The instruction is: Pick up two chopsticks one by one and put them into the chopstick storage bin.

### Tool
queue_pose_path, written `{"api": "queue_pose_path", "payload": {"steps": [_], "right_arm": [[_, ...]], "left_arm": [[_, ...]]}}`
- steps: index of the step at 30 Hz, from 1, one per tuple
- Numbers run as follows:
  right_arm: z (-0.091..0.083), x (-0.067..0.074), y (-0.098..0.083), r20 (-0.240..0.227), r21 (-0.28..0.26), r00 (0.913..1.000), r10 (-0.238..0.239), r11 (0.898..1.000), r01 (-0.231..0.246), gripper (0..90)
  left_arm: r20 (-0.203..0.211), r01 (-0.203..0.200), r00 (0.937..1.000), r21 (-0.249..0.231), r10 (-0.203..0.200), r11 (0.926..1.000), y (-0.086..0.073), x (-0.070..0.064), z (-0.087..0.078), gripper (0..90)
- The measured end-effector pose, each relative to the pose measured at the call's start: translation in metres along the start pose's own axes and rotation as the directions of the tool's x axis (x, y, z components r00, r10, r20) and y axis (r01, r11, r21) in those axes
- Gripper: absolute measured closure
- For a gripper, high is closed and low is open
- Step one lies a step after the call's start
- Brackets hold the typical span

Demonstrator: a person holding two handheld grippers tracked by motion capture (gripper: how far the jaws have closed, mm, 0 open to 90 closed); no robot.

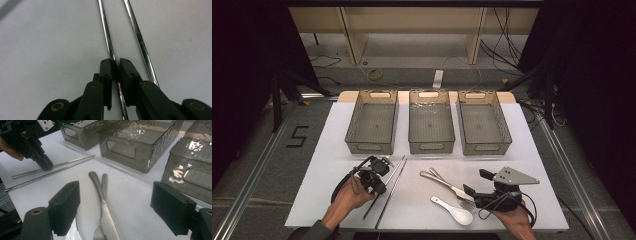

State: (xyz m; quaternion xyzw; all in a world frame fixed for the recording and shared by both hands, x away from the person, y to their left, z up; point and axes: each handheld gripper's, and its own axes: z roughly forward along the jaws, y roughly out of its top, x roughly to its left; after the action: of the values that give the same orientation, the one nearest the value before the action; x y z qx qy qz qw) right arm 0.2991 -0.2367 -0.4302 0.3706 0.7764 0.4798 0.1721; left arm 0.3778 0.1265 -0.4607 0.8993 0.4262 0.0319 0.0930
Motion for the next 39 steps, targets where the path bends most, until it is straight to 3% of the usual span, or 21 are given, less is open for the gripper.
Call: {"api": "queue_pose_path", "payload": {"steps": [8, 23, 35, 39], "right_arm": [[0.0, 0.001, 0.0, -0.002, 0.001, 1.0, 0.0, 1.0, 0.0, 24.8], [0.0, 0.0, 0.0, -0.007, 0.002, 1.0, 0.0, 1.0, 0.0, 25.5], [0.0, 0.0, 0.0, -0.01, 0.001, 0.9999, 0.002, 1.0, -0.002, 25.7], [0.0, 0.0, 0.0, -0.012, -0.002, 0.9999, 0.003, 1.0, -0.003, 25.6]], "left_arm": [[0.003, 0.016, 0.9999, -0.008, -0.016, 0.9998, -0.001, 0.001, 0.0, 84.4], [0.019, -0.008, 0.9998, -0.036, 0.009, 0.9993, -0.005, 0.007, -0.002, 84.9], [0.094, 0.002, 0.9955, -0.123, 0.009, 0.9924, -0.013, 0.02, -0.027, 85.0], [0.116, 0.001, 0.9931, -0.176, 0.02, 0.9844, -0.015, 0.021, -0.04, 84.9]]}}
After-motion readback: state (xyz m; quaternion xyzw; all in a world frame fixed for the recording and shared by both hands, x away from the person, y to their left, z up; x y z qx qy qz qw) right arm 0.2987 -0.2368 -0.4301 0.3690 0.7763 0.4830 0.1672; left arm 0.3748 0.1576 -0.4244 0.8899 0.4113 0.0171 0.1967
